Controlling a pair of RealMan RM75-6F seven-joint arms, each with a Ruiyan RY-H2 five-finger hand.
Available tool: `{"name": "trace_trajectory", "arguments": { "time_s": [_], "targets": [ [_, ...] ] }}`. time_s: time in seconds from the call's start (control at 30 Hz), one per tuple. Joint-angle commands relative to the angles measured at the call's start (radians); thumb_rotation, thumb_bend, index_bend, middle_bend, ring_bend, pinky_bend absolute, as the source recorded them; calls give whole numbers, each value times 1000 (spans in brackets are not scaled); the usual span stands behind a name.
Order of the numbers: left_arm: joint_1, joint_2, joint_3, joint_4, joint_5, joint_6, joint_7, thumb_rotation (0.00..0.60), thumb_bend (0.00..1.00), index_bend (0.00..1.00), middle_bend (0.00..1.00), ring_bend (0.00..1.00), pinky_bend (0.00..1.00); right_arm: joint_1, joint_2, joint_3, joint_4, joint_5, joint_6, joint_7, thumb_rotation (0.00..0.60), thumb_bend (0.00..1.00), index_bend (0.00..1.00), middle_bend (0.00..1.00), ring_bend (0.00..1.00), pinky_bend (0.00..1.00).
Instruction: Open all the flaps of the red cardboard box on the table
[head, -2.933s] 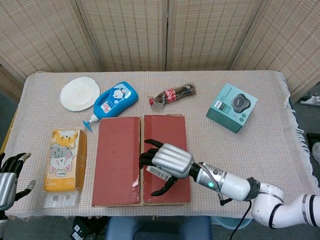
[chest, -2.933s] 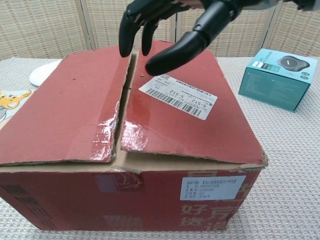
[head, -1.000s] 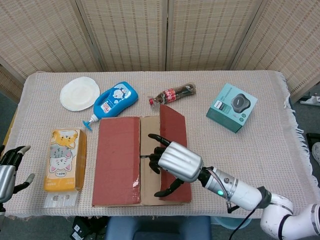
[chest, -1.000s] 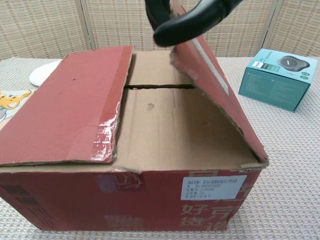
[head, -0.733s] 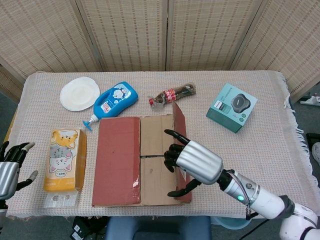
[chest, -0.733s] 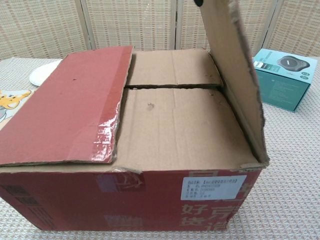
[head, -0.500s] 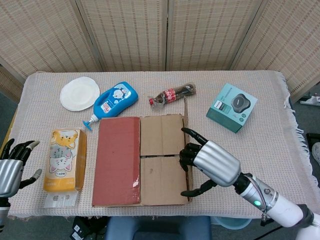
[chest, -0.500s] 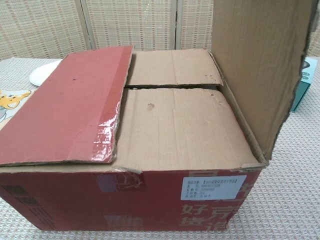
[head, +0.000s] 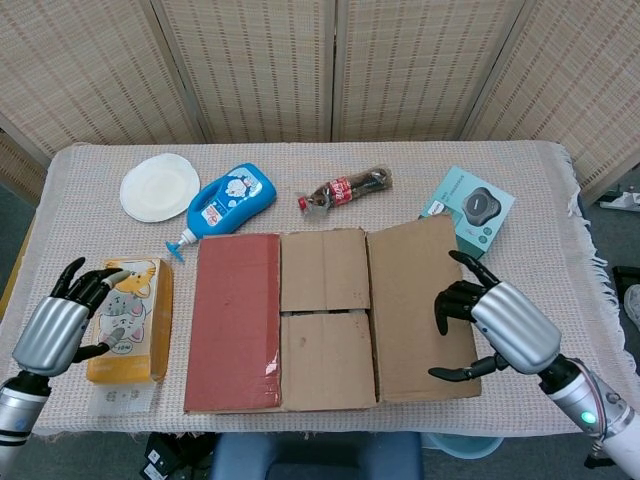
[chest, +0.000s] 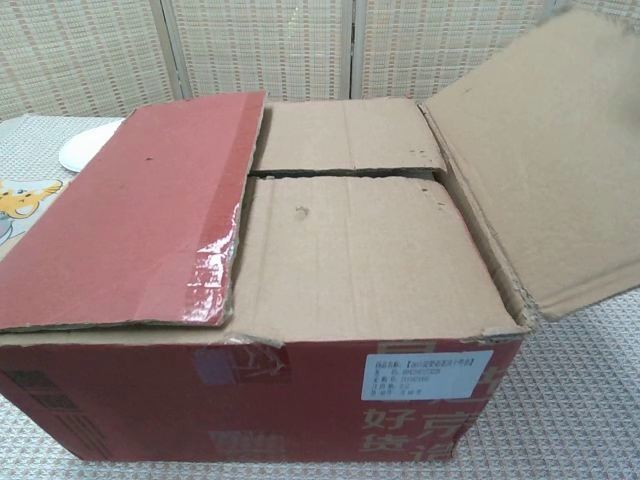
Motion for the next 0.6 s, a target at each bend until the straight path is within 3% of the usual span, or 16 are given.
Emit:
{"name": "trace_trajectory", "arguments": {
  "time_s": [0.03,0.23,0.3,0.43,0.53,0.6],
  "targets": [
    [-46,15,-5,-16,41,-40,-41,600,316,191,199,220,0,-26,5,-13,22,-7,20,26,255,66,580,501,392,0],
    [-153,18,-1,-45,145,-125,-131,591,315,204,204,230,0,-64,-11,-22,55,-7,42,57,254,66,580,501,391,0],
    [-187,14,2,-54,169,-152,-178,515,311,212,210,232,0,-70,-18,-23,62,-6,44,61,254,66,580,501,392,0],
    [-266,13,8,-69,203,-227,-272,265,267,216,214,229,0,-78,-30,-20,71,-3,44,65,255,66,579,501,393,0],
    [-325,2,8,-74,221,-276,-327,149,242,216,214,226,0,-81,-37,-17,76,2,39,67,253,66,580,501,392,0],
    [-361,-12,4,-72,227,-301,-352,126,234,216,214,226,0,-83,-42,-15,81,7,34,72,253,66,580,501,393,0]
  ]
}}
